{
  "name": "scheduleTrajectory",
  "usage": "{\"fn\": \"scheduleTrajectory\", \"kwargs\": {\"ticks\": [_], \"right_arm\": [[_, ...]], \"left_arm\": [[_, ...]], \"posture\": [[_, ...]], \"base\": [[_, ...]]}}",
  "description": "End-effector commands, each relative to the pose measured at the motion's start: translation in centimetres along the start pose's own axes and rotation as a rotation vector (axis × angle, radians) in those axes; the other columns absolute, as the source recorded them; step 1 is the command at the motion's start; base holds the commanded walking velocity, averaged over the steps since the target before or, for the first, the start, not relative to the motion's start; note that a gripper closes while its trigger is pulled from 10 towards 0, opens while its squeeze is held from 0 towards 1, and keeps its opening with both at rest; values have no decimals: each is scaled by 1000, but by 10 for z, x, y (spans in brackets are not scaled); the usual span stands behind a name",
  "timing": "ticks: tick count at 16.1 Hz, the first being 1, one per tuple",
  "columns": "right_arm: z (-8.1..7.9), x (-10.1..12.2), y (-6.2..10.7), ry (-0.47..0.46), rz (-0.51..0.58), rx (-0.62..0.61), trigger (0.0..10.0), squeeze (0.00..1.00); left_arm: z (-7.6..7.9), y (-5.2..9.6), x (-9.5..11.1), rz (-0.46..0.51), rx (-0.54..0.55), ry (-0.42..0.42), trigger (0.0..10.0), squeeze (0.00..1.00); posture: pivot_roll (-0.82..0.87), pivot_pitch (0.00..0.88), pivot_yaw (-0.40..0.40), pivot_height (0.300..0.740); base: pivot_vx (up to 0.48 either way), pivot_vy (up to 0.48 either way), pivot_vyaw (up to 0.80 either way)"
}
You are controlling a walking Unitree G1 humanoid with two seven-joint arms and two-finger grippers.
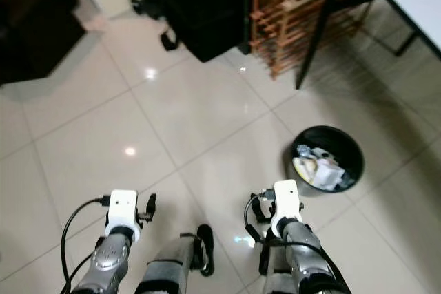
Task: Picking trash to rubbish bin
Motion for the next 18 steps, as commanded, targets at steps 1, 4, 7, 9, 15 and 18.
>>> {"fn": "scheduleTrajectory", "kwargs": {"ticks": [1, 4, 7, 9, 15, 18], "right_arm": [[3, -14, 5, -8, -51, -8, 10000, 0], [3, -15, 6, -4, -52, -13, 10000, 0], [4, -16, 6, 3, -59, -15, 10000, 0], [4, -16, 6, 7, -60, -17, 10000, 0], [5, -15, 5, 2, -58, -27, 10000, 0], [5, -16, 5, -1, -60, -34, 10000, 0]], "left_arm": [[0, 6, -14, -51, 8, 0, 10000, 0], [-1, 6, -14, -50, 5, -3, 10000, 0], [-2, 6, -13, -50, 8, -5, 10000, 0], [-5, 4, -12, -50, 12, -9, 10000, 0], [-12, 0, -6, -38, 22, -23, 10000, 0], [-11, 0, -7, -37, 13, -39, 10000, 0]], "posture": [[36, 324, 106, 740], [37, 321, 106, 740], [37, 320, 106, 740], [36, 321, 106, 740], [42, 328, 110, 740], [44, 331, 113, 740]], "base": [[0, 0, -800], [0, 0, -800], [0, 0, -800], [0, 0, -800], [0, 0, -800], [0, 0, -800]]}}
Point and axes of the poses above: a point about 5 cm out from each wrist's last joint towards the gripper, its own y axis pointing back from the gripper into the wrist, its own x axis along the axis of the wrist's last joint, z = x × y, the point moved 3 cm from there along -y, pointing out of the wrist towards the gripper
